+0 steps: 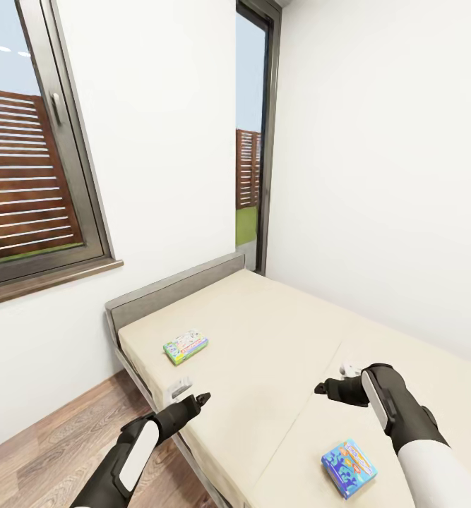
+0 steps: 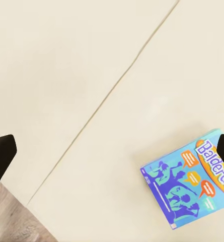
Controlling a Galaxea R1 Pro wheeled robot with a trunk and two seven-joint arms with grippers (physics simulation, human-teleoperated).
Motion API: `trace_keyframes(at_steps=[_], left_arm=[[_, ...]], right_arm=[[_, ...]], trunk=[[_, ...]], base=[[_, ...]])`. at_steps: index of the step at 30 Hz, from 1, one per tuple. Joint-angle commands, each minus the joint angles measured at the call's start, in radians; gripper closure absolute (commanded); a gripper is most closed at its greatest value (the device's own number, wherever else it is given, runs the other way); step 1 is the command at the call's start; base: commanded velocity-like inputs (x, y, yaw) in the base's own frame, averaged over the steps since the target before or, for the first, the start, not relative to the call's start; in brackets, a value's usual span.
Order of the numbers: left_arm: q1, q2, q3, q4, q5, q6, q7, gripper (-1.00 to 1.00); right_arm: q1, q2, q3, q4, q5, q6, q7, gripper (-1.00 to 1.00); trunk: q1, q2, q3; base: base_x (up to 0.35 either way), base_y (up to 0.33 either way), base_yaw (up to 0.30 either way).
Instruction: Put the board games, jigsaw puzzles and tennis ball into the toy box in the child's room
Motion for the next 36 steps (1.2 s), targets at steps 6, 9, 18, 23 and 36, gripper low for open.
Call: trace_keyframes(at_steps=[6, 9, 18, 23, 36], left_arm=[[0.0, 0.0, 0.001, -0.001, 0.003, 0.004, -0.001, -1.0], [0.0, -0.001, 0.001, -0.001, 0.003, 0.003, 0.0, -1.0], [-0.001, -0.001, 0.001, -0.001, 0.004, 0.004, -0.002, -1.0], [-0.001, -0.001, 0.001, -0.001, 0.005, 0.004, -0.001, -1.0], [-0.005, -0.001, 0.007, -0.023, 0.007, 0.038, 0.003, -1.0]], right_arm=[[0.0, 0.0, -0.001, -0.001, -0.002, 0.004, 0.001, -1.0], [0.0, 0.0, 0.0, -0.003, -0.002, 0.004, 0.001, -1.0], [0.0, 0.001, 0.002, -0.007, -0.002, 0.005, 0.001, -1.0], [0.0, 0.001, 0.004, -0.008, -0.002, 0.006, 0.001, -1.0], [-0.003, -0.006, -0.007, -0.008, -0.003, 0.067, 0.002, -1.0]], trunk=[[0.0, -0.001, -0.001], [0.0, -0.001, -0.001], [0.0, -0.001, -0.001], [0.0, -0.001, -0.001], [0.0, -0.001, -0.001]], base=[[0.0, 0.0, 0.0], [-0.02, -0.004, 0.0], [-0.115, -0.043, -0.02], [-0.062, -0.022, -0.077], [-0.002, -0.001, -0.003]])
